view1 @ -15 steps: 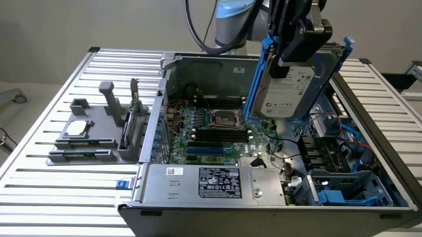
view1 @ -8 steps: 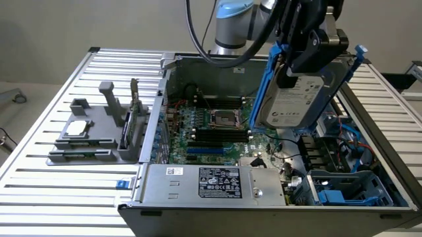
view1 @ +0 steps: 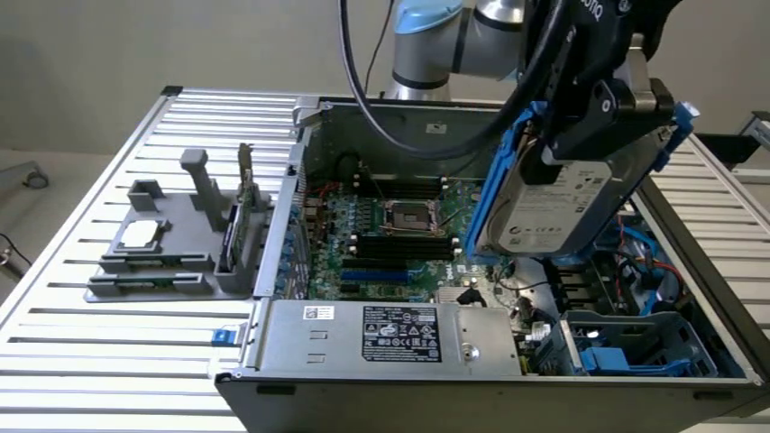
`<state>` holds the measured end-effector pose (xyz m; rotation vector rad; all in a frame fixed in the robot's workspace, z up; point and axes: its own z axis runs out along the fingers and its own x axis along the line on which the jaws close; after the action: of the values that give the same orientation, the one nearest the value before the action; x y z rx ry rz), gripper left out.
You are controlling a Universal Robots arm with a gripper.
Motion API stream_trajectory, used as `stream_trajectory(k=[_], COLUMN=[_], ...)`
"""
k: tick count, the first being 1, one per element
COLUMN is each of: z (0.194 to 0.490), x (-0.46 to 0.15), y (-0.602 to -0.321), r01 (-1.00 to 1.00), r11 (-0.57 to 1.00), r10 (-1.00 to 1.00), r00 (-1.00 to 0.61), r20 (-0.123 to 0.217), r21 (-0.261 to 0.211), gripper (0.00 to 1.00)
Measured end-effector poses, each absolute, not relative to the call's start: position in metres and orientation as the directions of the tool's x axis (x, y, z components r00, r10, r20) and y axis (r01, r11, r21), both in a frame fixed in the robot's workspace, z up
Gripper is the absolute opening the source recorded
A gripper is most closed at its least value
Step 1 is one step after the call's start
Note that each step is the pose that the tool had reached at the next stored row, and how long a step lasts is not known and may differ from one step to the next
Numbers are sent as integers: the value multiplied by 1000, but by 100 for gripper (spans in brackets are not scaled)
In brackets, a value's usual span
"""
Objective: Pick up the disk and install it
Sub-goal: 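Pick up the disk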
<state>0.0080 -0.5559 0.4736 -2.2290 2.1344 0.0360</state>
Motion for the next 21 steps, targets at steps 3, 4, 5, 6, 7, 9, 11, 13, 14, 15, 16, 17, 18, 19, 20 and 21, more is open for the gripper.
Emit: stream_trajectory(k=[3,4,5,6,7,9,11,13,14,15,16,17,18,19,20,21], z=[474,474,474,474,474,474,474,474,474,473,473,473,473,473,473,472], x=[10,11,12,13,14,16,19,22,24,27,30,33,37,42,47,51], y=[-565,-568,-571,-574,-577,-583,-589,-595,-598,-601,-603,-605,-606,-608,-609,-610], r01=[-999,-999,-999,-999,-999,-999,-999,-999,-999,-999,-999,-999,-999,-999,-999,-999], r11=[-43,-43,-43,-43,-43,-43,-43,-43,-43,-43,-43,-43,-43,-43,-43,-43], r10=[-998,-998,-998,-998,-998,-998,-998,-998,-998,-998,-998,-998,-998,-998,-998,-998], r00=[44,44,44,44,44,44,44,44,44,44,44,44,44,44,44,44], r20=[-55,-55,-55,-55,-55,-55,-55,-55,-55,-55,-55,-55,-55,-55,-55,-55], r21=[-24,-24,-24,-24,-24,-24,-24,-24,-24,-24,-24,-24,-24,-24,-24,-24], gripper=[33,33,33,33,33,33,33,33,33,33,33,33,33,33,33,33])
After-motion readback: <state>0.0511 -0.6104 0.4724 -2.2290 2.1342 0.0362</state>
